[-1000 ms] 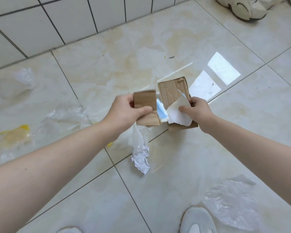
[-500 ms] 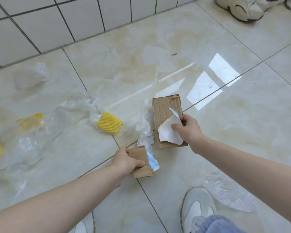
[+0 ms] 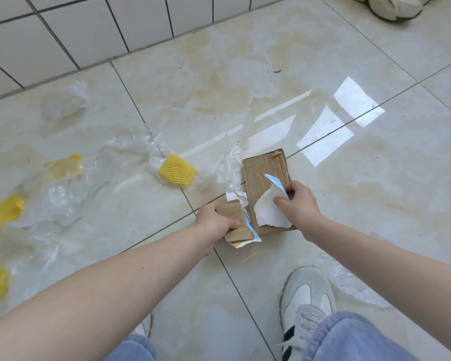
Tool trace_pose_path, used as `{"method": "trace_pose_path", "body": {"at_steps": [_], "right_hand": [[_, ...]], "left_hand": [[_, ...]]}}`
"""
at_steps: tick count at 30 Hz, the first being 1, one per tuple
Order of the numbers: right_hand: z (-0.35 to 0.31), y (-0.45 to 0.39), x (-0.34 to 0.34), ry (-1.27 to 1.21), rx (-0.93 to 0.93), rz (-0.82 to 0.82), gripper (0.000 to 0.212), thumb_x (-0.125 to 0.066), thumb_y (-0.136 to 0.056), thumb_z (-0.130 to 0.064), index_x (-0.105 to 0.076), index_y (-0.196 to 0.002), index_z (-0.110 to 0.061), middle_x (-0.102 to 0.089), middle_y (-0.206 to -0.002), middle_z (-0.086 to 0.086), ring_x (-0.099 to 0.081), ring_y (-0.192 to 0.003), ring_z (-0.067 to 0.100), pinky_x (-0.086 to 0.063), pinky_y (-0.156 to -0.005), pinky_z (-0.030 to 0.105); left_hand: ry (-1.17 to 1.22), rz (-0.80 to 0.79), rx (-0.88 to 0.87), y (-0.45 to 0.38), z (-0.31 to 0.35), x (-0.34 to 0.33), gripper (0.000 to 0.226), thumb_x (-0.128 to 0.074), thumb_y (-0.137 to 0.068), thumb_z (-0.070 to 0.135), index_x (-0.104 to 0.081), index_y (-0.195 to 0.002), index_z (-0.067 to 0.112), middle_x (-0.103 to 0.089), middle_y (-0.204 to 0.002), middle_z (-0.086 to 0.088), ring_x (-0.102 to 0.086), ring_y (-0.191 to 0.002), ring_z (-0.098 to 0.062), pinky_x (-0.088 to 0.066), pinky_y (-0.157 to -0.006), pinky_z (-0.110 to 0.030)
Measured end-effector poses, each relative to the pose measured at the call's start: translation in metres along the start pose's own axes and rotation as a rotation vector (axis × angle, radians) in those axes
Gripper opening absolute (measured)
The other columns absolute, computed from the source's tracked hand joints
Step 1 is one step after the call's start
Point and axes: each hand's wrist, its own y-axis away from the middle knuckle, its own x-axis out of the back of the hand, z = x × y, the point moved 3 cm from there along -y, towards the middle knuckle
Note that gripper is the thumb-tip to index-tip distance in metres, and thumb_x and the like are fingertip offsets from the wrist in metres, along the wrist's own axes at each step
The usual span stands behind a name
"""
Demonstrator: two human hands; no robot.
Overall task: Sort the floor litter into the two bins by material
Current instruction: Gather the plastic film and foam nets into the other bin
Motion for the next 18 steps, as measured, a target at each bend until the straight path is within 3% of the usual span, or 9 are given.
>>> {"method": "trace_pose_path", "body": {"at_steps": [2,4,12,18], "right_hand": [[-0.003,0.005,0.003,-0.013,0.029,0.014,0.011,-0.055,-0.087,-0.015,-0.055,-0.098,-0.011,-0.054,-0.088,-0.002,-0.050,-0.079,0.020,-0.038,-0.054,0.026],[-0.011,0.011,0.008,-0.028,0.072,0.031,0.009,-0.056,-0.087,-0.017,-0.054,-0.095,-0.014,-0.054,-0.087,-0.003,-0.050,-0.077,0.018,-0.039,-0.054,0.026],[-0.066,0.043,0.002,-0.163,0.238,0.012,0.007,-0.059,-0.085,-0.016,-0.056,-0.091,-0.016,-0.051,-0.077,-0.009,-0.048,-0.069,0.011,-0.040,-0.056,0.027],[-0.109,0.079,-0.042,-0.208,0.301,-0.182,0.011,-0.058,-0.087,-0.014,-0.054,-0.096,-0.020,-0.054,-0.085,-0.010,-0.053,-0.074,0.011,-0.043,-0.049,0.023]], "left_hand": [[-0.045,0.002,-0.039,0.002,-0.004,0.006,0.031,-0.076,-0.073,0.005,-0.060,-0.096,0.018,-0.069,-0.101,-0.007,-0.067,-0.095,-0.024,-0.056,-0.075,-0.033],[-0.088,0.002,-0.084,0.007,-0.006,0.017,0.030,-0.077,-0.072,0.003,-0.059,-0.089,0.020,-0.069,-0.098,-0.006,-0.067,-0.094,-0.024,-0.057,-0.083,-0.038],[-0.091,0.032,-0.165,0.038,-0.016,0.081,0.030,-0.076,-0.074,0.002,-0.062,-0.096,0.017,-0.072,-0.097,-0.007,-0.070,-0.091,-0.021,-0.056,-0.085,-0.039],[0.091,0.152,-0.197,0.076,-0.025,0.144,0.030,-0.074,-0.076,0.000,-0.063,-0.103,0.011,-0.072,-0.097,-0.008,-0.070,-0.090,-0.021,-0.056,-0.085,-0.040]]}}
